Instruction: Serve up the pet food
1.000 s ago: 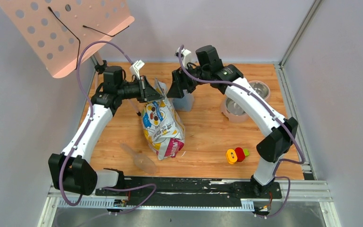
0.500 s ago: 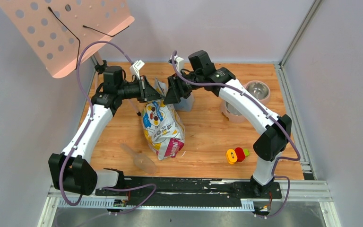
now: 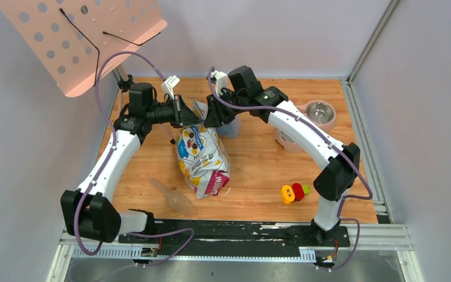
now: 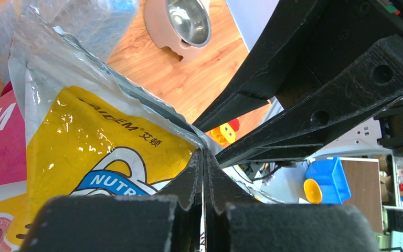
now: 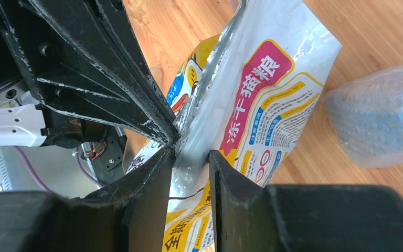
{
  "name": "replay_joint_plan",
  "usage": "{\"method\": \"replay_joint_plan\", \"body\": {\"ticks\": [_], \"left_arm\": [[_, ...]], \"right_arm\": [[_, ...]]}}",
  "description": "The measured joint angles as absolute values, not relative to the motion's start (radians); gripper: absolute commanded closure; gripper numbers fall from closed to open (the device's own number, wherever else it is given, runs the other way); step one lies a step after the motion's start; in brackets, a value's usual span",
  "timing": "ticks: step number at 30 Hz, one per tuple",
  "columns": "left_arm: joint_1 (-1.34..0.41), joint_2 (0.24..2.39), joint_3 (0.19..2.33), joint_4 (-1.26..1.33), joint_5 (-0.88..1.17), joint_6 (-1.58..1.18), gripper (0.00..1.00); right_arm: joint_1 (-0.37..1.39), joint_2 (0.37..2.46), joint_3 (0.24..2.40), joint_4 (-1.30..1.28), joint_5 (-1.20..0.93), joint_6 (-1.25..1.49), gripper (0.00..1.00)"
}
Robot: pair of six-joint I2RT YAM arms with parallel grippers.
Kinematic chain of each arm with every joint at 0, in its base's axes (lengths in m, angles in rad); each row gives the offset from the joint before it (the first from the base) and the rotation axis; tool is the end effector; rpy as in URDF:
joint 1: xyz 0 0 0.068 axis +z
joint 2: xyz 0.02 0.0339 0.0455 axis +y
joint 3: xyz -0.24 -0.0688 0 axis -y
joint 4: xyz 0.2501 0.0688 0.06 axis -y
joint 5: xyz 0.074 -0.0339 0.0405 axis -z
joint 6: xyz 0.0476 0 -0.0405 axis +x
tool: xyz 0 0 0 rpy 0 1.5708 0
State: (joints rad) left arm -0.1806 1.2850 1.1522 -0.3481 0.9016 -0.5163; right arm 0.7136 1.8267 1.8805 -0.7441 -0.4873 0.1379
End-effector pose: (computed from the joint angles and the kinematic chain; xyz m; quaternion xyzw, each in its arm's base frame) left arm 0.2884 -0.0906 0.3222 0.0941 0.7966 -0.5095 0.3113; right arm 0.3005 0.2896 0.3451 -0.3478 0.8126 0.3696 0.2865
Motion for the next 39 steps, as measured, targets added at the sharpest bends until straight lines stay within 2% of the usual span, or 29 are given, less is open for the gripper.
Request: {"method": "replay_joint_plan", "body": {"ticks": [10,15,17,18,20,23,24,26,29,30,33,34,35,39], "left_arm": [[-0.181,1.284,1.152,-0.348,0.913,-0.513,1.00],[-0.181,1.283,1.151,-0.347,0.918,-0.514,1.00],[-0.181,1.281,1.145,-0.342,0.923,-0.514,0.90],[-0.181,1.279,1.140,-0.339,0.923,-0.514,0.73],[-0.181,1.277,1.134,-0.337,0.925,-0.509,0.57],[-0.181,1.271,1.129,-0.328,0.926,-0.518,0.46],[-0.181,1.268,1.128,-0.324,0.926,-0.519,0.45],[-0.181,1.264,1.126,-0.317,0.927,-0.521,0.41],[-0.181,1.262,1.126,-0.309,0.930,-0.524,0.37],[-0.181,1.262,1.126,-0.309,0.929,-0.527,0.36],[-0.181,1.262,1.126,-0.309,0.927,-0.531,0.36],[-0.182,1.264,1.127,-0.309,0.925,-0.533,0.36],[-0.182,1.266,1.129,-0.310,0.921,-0.533,0.36],[-0.187,1.289,1.155,-0.311,0.910,-0.537,0.35]], "right_arm": [[0.717,1.794,1.880,-0.766,-0.366,0.119,0.77],[0.716,1.776,1.880,-0.765,-0.337,0.100,0.94],[0.716,1.773,1.880,-0.765,-0.337,0.096,1.00],[0.716,1.773,1.880,-0.764,-0.336,0.093,1.00],[0.716,1.773,1.880,-0.765,-0.327,0.092,1.00],[0.716,1.773,1.880,-0.766,-0.310,0.090,1.00],[0.716,1.773,1.880,-0.766,-0.303,0.089,0.97],[0.716,1.773,1.880,-0.767,-0.292,0.086,0.83],[0.715,1.773,1.880,-0.768,-0.278,0.080,0.76],[0.715,1.773,1.880,-0.769,-0.278,0.080,0.77],[0.713,1.773,1.880,-0.770,-0.289,0.075,0.91],[0.712,1.773,1.880,-0.771,-0.299,0.074,0.93],[0.711,1.773,1.880,-0.772,-0.305,0.072,1.00],[0.710,1.773,1.879,-0.773,-0.329,0.069,1.00]]}}
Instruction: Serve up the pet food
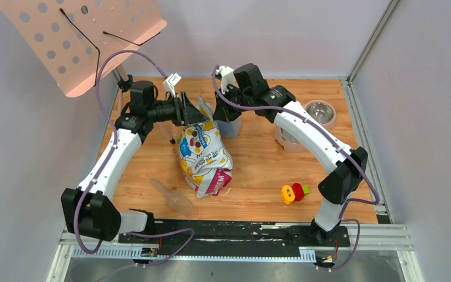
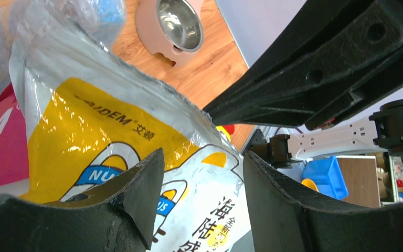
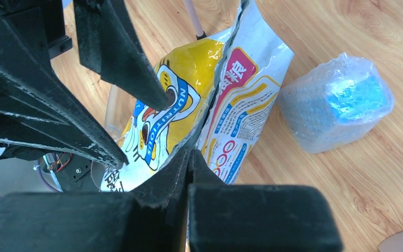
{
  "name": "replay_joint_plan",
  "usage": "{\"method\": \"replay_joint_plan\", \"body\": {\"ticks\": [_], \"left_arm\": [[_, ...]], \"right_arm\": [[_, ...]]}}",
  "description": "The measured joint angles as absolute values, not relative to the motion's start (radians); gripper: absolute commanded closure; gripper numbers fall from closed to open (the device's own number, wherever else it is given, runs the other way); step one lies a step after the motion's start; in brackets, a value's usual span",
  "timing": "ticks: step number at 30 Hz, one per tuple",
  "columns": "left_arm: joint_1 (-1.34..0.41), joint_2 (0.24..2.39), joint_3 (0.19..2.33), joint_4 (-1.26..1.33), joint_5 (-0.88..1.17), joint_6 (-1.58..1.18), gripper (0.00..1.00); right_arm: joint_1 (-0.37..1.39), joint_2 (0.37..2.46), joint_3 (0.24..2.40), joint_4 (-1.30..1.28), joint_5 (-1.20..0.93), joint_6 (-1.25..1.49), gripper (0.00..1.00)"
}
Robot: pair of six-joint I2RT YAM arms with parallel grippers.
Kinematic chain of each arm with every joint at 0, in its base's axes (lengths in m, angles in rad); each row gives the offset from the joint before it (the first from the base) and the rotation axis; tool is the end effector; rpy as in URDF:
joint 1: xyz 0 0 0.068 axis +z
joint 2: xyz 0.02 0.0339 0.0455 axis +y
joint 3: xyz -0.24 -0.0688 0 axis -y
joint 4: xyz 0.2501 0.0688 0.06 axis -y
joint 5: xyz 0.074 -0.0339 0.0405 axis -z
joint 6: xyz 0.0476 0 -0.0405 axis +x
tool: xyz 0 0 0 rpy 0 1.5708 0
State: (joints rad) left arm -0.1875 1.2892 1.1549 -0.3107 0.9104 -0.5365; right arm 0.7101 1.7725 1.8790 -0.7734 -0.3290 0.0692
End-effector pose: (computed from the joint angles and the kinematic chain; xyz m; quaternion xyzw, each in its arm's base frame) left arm 0.2900 -0.0933 0.3256 0.0992 0.7888 -0.5175 0.3166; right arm 0.2963 0.2750 0.3612 -0.3474 0.8198 0.2999 0.3426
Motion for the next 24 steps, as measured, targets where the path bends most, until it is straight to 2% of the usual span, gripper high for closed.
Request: {"method": "replay_joint_plan", "body": {"ticks": [7,18,20,24], "left_arm": [[-0.253,1.344,1.243,-0.352,0.878,-0.505,0.35],[-0.298,1.373,1.317,-0.503,0.751,-0.371,0.51],[-0.307,1.373,1.316,-0.509,0.747,-0.360,0.55],[-0.326,1.374,1.301,-0.509,0.749,-0.350,0.78]], "right_arm": [[0.706,1.774,1.881,-0.772,-0.396,0.069,1.00],[0.702,1.786,1.892,-0.770,-0.407,0.081,1.00],[0.701,1.790,1.895,-0.770,-0.410,0.082,1.00],[0.698,1.799,1.901,-0.772,-0.413,0.085,1.00]]}}
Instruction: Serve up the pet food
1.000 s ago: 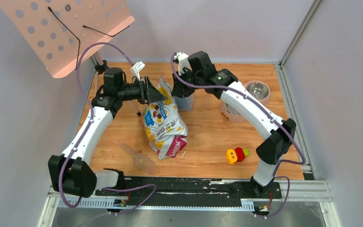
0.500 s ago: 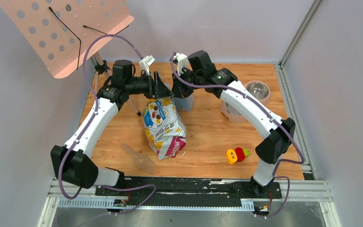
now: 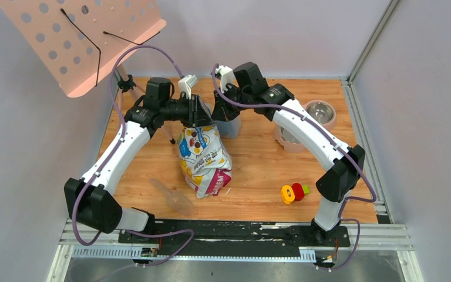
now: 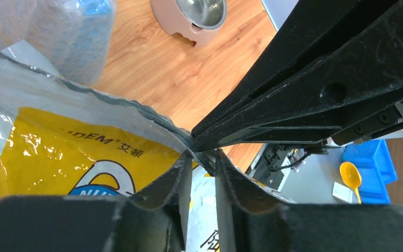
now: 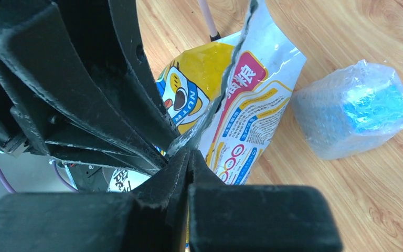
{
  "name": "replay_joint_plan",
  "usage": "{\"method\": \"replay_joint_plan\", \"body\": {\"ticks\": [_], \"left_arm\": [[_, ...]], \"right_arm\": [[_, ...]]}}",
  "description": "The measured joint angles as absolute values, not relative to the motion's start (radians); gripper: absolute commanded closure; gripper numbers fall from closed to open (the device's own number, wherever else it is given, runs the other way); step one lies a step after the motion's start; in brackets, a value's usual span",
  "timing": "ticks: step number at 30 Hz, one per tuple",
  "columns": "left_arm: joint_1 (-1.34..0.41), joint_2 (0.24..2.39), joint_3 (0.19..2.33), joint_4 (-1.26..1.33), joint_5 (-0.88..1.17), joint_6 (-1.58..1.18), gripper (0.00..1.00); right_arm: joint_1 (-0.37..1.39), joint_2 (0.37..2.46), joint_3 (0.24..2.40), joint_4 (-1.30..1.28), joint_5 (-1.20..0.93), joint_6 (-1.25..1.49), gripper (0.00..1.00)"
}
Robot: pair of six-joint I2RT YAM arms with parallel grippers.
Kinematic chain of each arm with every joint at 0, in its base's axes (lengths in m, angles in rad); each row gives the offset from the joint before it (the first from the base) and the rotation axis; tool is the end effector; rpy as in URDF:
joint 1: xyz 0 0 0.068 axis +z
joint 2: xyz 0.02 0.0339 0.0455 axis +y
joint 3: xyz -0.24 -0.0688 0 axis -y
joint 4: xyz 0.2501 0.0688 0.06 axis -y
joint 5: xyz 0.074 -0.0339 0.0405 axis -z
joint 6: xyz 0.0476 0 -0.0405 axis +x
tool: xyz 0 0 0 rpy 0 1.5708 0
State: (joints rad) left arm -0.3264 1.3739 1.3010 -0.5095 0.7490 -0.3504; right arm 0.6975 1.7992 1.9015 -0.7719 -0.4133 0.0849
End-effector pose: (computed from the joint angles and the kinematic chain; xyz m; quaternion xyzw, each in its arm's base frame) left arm 0.2906 -0.1326 0.3306 0.1637 0.8214 -0.4503 0.3095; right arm 0.3014 0.2775 0.3595 -0.3509 0.8131 0.3333 0.3236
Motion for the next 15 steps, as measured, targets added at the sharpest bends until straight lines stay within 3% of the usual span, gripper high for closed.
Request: {"method": "replay_joint_plan", "body": {"ticks": [4,15], "left_arm": [[-0.332,1.380,1.299,-0.509,0.759,-0.344,1.00],[-0.332,1.393,1.299,-0.525,0.751,-0.303,1.00]], "right_arm": [[0.697,1.799,1.901,-0.774,-0.401,0.084,1.00],[0.657,1.773,1.833,-0.766,-0.324,0.049,1.00]]}}
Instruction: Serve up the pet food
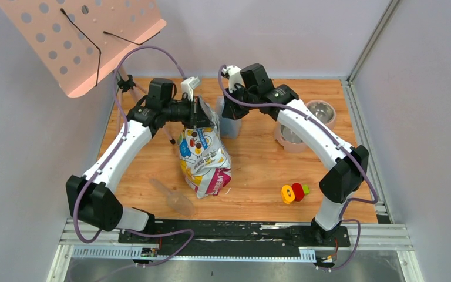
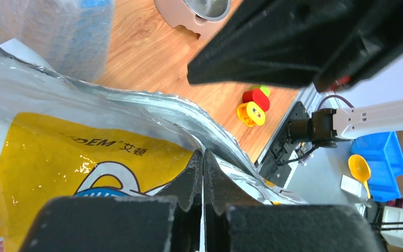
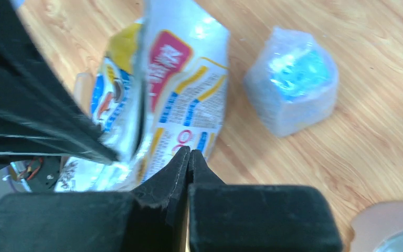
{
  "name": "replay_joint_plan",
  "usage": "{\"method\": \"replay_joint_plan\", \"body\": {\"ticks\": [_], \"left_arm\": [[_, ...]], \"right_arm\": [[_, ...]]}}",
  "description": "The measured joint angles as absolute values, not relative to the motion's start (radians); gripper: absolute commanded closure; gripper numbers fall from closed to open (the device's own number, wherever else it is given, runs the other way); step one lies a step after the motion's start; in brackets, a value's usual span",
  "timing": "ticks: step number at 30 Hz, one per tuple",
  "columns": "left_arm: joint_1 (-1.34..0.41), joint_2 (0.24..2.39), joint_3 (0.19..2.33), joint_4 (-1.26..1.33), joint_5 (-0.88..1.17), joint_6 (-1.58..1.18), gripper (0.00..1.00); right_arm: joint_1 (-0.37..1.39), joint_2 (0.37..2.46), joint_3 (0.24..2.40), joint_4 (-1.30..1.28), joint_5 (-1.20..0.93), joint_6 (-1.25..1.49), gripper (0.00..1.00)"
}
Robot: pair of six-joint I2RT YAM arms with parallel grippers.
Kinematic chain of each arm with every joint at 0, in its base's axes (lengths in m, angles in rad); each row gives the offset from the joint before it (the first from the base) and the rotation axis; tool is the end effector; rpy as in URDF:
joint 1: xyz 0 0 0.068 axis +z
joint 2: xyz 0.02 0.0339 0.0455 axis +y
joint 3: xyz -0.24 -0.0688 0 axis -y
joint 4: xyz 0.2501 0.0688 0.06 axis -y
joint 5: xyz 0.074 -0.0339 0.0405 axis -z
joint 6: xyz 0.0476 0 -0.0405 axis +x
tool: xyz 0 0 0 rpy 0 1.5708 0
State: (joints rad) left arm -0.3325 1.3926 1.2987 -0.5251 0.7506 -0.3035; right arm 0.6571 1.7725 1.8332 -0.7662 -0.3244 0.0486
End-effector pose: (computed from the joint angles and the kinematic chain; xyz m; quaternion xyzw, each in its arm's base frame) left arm 0.2925 -0.1354 0.3229 0.1799 0.8245 -0.4428 0.3030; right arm 0.3112 0.2593 0.3465 -0.3330 0.8345 0.2806 0.3376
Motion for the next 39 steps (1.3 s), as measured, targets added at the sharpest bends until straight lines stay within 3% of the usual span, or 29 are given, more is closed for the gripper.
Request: {"method": "replay_joint_plan", "body": {"ticks": [5,8,10,12,22,31,36,38,39], "left_arm": [[-0.332,1.376,1.291,-0.531,0.759,-0.300,1.00],[-0.331,1.365,1.286,-0.528,0.762,-0.300,1.00],[-0.331,1.364,1.286,-0.526,0.765,-0.301,1.00],[-0.331,1.364,1.286,-0.524,0.768,-0.301,1.00],[-0.331,1.357,1.282,-0.520,0.772,-0.301,1.00],[-0.321,1.314,1.259,-0.521,0.768,-0.300,1.00],[-0.311,1.305,1.253,-0.532,0.759,-0.300,1.00],[-0.312,1.303,1.253,-0.534,0.755,-0.296,1.00],[-0.312,1.303,1.253,-0.538,0.751,-0.292,1.00]], "right_arm": [[0.622,1.771,1.820,-0.781,-0.288,0.031,1.00],[0.611,1.767,1.822,-0.783,-0.329,0.039,0.61],[0.610,1.766,1.839,-0.788,-0.384,0.053,0.49],[0.613,1.766,1.863,-0.787,-0.448,0.062,0.46],[0.619,1.784,1.883,-0.776,-0.627,0.144,0.53],[0.638,1.818,1.877,-0.780,-0.627,0.160,0.61],[0.666,1.818,1.872,-0.780,-0.573,0.154,0.78],[0.679,1.818,1.871,-0.777,-0.539,0.153,1.00],[0.683,1.817,1.871,-0.777,-0.522,0.146,1.00]]}}
